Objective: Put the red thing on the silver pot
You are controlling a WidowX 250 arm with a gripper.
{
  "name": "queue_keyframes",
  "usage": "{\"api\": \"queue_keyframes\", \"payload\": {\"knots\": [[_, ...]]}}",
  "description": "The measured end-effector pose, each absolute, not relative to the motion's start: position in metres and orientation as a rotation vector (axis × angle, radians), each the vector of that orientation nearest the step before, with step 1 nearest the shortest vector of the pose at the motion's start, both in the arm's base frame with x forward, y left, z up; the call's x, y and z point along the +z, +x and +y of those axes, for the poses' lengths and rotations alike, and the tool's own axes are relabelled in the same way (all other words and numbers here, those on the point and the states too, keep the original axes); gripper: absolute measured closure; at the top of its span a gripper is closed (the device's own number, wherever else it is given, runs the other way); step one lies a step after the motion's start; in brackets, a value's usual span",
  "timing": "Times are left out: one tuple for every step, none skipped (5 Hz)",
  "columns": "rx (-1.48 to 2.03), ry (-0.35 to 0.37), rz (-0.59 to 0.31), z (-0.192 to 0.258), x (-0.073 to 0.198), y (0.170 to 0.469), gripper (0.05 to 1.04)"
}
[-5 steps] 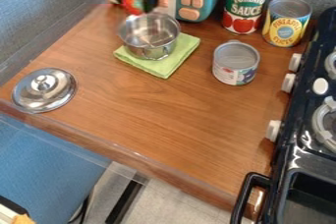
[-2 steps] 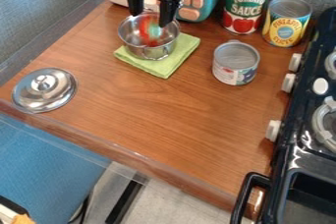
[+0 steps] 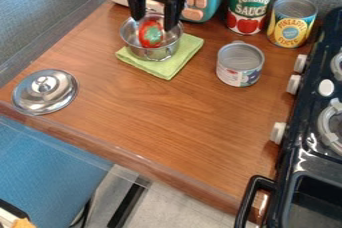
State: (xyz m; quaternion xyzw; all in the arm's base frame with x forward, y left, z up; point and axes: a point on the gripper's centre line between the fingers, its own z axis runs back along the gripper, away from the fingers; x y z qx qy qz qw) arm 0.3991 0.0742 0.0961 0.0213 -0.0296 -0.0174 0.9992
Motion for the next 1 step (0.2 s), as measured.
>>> {"api": "queue_keyframes", "payload": {"knots": [[0.006,0.024,-0.098,0.0785,0.116,0.3821,0.078]]}}
